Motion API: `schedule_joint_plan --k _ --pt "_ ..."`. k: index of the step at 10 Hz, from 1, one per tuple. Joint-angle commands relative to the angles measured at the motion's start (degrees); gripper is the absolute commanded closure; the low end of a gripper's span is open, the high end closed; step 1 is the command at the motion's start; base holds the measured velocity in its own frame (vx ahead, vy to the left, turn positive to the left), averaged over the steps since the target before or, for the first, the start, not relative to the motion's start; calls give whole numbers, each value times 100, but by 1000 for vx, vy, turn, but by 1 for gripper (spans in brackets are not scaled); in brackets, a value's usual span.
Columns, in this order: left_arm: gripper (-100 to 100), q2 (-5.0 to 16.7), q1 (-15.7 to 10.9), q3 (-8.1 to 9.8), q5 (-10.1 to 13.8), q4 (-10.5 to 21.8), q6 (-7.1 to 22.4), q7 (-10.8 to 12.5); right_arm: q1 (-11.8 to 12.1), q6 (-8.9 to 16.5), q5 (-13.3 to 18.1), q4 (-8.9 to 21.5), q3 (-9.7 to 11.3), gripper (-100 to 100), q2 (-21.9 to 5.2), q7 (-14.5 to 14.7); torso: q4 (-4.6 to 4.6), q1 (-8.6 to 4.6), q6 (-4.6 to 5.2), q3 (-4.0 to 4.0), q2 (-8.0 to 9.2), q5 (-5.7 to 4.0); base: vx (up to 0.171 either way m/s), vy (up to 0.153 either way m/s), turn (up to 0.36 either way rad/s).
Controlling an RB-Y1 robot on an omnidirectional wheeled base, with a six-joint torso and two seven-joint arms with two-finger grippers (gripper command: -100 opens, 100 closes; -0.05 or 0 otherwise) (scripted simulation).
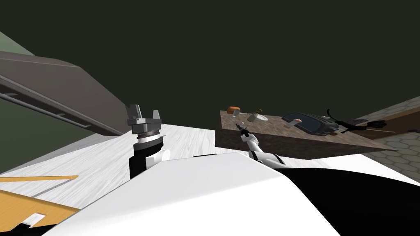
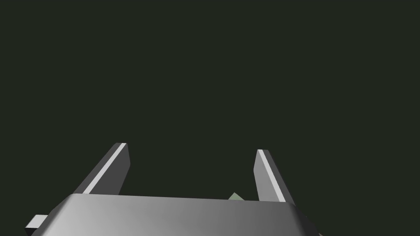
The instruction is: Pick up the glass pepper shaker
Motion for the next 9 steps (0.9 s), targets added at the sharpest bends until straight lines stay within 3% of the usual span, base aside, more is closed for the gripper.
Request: schedule_joint_plan --k 1,2,3,6,7,8,9 --pt "0 0 0 0 0 0 0 0 -211 -61 -88 286 73 -100 -54 98 0 0 0 0 0 0 -11 19 -89" --pt "0 0 -1 0 0 0 0 0 -451 -220 -264 522 192 -100 -147 310 0 3 -4 1 1 0 -20 21 -136" --pt "0 0 0 0 0 0 0 0 -496 -220 -264 484 192 -100 -147 310 1 5 0 3 6 1 -19 20 -81" --pt "0 0 -1 0 0 0 0 0 -584 -220 -264 823 192 -100 -147 310 -1 -2 -3 0 -1 -1 -2 2 11" --pt "0 0 -1 0 0 0 0 0 -816 -380 -440 985 310 -100 -240 522 -1 -4 -2 -1 -1 -2 -9 10 -182" --pt "0 0 0 0 0 0 0 0 -956 -380 -440 1211 310 -100 -240 522 0 0 0 0 1 0 -13 19 -83" --pt "0 0 -1 -1 0 0 0 0 -899 -392 -414 1158 275 -100 -224 509 0 4 -4 1 2 0 -5 7 2"
